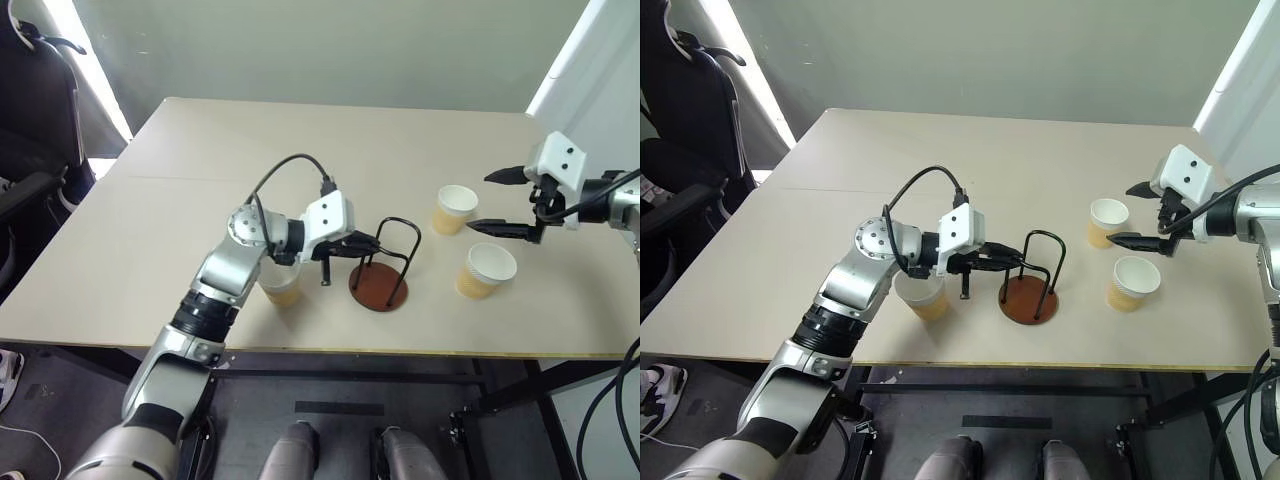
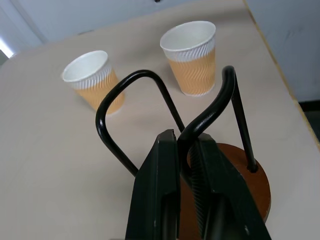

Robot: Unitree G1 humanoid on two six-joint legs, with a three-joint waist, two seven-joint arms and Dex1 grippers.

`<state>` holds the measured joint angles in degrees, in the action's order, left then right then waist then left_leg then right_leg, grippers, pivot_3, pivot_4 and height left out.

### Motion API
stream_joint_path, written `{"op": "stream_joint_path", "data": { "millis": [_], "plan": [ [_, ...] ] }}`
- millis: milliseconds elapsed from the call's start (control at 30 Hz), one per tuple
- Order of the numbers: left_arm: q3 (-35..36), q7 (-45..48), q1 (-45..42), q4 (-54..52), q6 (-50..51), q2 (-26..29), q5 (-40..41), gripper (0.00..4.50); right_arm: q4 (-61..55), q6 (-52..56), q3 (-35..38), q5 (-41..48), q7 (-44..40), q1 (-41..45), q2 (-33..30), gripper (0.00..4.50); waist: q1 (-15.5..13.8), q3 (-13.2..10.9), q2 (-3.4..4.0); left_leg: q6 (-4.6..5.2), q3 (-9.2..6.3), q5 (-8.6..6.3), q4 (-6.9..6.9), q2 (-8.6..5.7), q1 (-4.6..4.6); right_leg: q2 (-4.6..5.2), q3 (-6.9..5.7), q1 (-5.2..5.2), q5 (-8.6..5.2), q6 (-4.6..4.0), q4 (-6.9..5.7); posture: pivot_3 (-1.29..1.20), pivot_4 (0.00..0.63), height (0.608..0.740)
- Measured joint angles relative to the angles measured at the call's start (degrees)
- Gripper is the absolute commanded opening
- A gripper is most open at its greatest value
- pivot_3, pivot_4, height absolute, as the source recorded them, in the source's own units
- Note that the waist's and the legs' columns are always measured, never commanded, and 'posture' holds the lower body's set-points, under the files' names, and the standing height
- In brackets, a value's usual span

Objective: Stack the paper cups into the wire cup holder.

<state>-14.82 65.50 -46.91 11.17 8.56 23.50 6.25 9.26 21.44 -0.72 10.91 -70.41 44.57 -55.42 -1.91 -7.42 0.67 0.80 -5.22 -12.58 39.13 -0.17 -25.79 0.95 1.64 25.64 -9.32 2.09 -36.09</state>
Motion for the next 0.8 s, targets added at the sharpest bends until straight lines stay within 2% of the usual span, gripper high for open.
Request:
{"op": "stream_joint_path", "data": {
  "millis": [200, 433, 467, 567, 800],
  "plan": [
    [0.0, -2.3, 0.0, 1.8, -3.2, -0.5, -1.7, 0.02, 0.2, -0.1, 0.0, -0.1, 0.0, 0.0, 0.0, 4.5, 0.0, 0.0, 0.0, 0.0, 0.0, 0.0, -0.01, 0.0, 0.02, 0.0, 0.0, -0.02, 0.0, 0.0, 0.0, 0.0, 0.15, 0.74],
    [0.0, -2.4, 0.2, 1.6, -1.9, -0.5, -1.3, 0.02, 0.2, -0.1, 0.0, -0.1, 0.0, -0.1, 0.0, 4.5, 0.0, 0.0, 0.0, 0.0, 0.0, 0.0, -0.02, 0.0, 0.03, 0.0, 0.0, -0.03, 0.0, 0.0, 0.0, 0.0, 0.15, 0.74],
    [0.0, -2.3, 0.6, 1.1, -1.1, -0.5, -1.0, 0.73, 0.2, -0.1, 0.0, -0.1, 0.0, -0.1, 0.0, 4.5, 0.0, 0.0, 0.0, 0.0, 0.0, 0.0, -0.02, 0.0, 0.03, 0.0, 0.0, -0.03, 0.0, 0.0, 0.01, 0.0, 0.15, 0.74],
    [-0.2, -1.2, 1.8, -0.2, 1.3, -0.5, 0.1, 1.59, 0.2, -0.1, 0.0, -0.1, 0.0, -0.1, 0.0, 4.5, 0.0, 0.0, 0.0, 0.0, 0.0, 0.0, -0.02, 0.0, 0.02, 0.0, 0.0, -0.02, 0.0, 0.0, 0.01, 0.0, 0.15, 0.74],
    [-1.0, 0.7, 2.6, -3.4, 4.0, 0.0, 2.1, 4.09, -0.9, 0.6, -0.4, 0.7, -4.1, -1.3, -1.6, 4.5, 0.0, 0.0, 0.0, 0.0, 0.0, 0.0, -0.02, 0.0, 0.02, 0.0, 0.0, -0.04, 0.0, 0.0, 0.01, 0.0, 0.15, 0.74]
  ]
}}
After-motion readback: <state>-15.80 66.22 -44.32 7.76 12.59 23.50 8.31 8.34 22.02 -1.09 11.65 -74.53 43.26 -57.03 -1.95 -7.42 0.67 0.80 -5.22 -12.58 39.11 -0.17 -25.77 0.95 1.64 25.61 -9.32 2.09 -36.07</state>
